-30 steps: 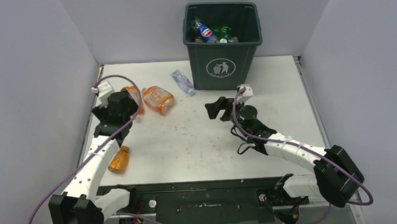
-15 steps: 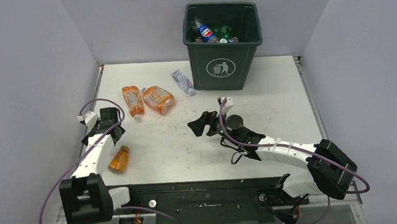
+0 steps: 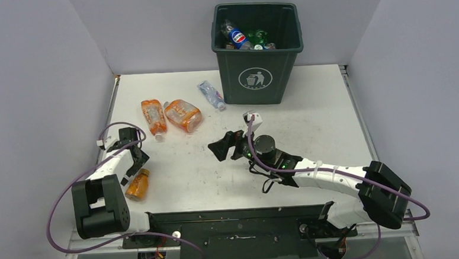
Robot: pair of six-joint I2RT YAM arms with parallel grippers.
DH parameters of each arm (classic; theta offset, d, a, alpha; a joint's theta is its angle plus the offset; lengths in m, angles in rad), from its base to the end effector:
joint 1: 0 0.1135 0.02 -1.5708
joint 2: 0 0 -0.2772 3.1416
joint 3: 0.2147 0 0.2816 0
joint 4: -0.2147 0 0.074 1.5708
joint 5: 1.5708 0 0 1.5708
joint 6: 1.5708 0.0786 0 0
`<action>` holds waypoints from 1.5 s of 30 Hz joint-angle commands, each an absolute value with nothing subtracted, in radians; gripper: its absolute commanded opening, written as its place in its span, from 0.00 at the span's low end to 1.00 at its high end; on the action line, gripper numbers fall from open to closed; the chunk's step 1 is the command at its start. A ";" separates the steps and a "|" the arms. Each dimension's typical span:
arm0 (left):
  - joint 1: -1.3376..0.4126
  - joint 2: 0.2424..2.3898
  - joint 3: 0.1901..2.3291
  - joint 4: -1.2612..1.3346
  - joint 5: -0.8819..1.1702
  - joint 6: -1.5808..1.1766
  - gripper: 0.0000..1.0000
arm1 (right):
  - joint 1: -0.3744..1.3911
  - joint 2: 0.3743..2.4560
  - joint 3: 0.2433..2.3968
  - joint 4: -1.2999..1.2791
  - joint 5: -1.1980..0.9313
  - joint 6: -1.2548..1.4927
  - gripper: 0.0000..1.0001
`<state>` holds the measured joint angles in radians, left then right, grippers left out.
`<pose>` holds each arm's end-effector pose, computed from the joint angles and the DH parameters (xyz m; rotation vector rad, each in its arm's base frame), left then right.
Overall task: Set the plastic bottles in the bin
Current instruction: Pick up the plastic bottle at the center of the board.
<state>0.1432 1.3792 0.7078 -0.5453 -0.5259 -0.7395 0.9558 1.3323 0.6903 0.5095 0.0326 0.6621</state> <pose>0.2608 0.0775 0.1283 -1.2260 2.3014 0.5333 0.2110 0.2942 0.2460 -0.2444 1.8328 1.1504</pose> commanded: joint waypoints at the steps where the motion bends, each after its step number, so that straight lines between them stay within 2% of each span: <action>1: 0.152 1.408 0.713 -0.488 -0.449 -0.736 0.87 | 0.965 1.276 0.725 0.513 0.087 0.633 0.96; 8: 0.148 1.381 0.691 -0.437 -0.349 -0.703 0.63 | 0.965 1.246 0.701 0.510 0.113 0.629 0.95; 13: 0.115 1.366 0.686 -0.410 -0.282 -0.683 0.52 | 0.964 1.222 0.655 0.536 0.129 0.636 0.95; 21: 0.077 1.338 0.701 -0.419 -0.286 -0.661 0.47 | 0.963 1.153 0.524 0.598 0.149 0.638 0.95; 23: 0.067 1.337 0.716 -0.442 -0.293 -0.659 0.52 | 0.964 1.132 0.513 0.587 0.139 0.624 0.95; 26: 0.014 1.282 0.749 -0.485 -0.370 -0.641 0.82 | 0.964 1.108 0.514 0.556 0.129 0.593 0.95; 28: -0.039 1.229 0.771 -0.514 -0.438 -0.632 0.96 | 0.964 1.098 0.509 0.553 0.126 0.582 0.94; 33: -0.096 1.086 0.802 -0.613 -0.546 -0.786 0.96 | 0.961 1.160 0.511 0.605 0.066 0.573 0.94; 38: -0.149 0.964 0.775 -0.907 -0.680 -1.285 0.96 | 0.963 1.310 0.594 0.584 -0.075 0.583 0.95; 42: -0.149 1.002 0.753 -1.104 -0.594 -1.541 0.96 | 0.973 1.372 0.610 0.615 -0.105 0.608 0.95; 45: -0.156 1.001 0.689 -1.099 -0.532 -1.657 0.96 | 0.979 1.393 0.633 0.606 -0.115 0.613 0.95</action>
<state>-0.1467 0.9947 0.7475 -0.9428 -0.5766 -1.3399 0.9649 1.3827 0.5644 0.5472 -0.0605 0.5968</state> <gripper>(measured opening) 0.962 0.951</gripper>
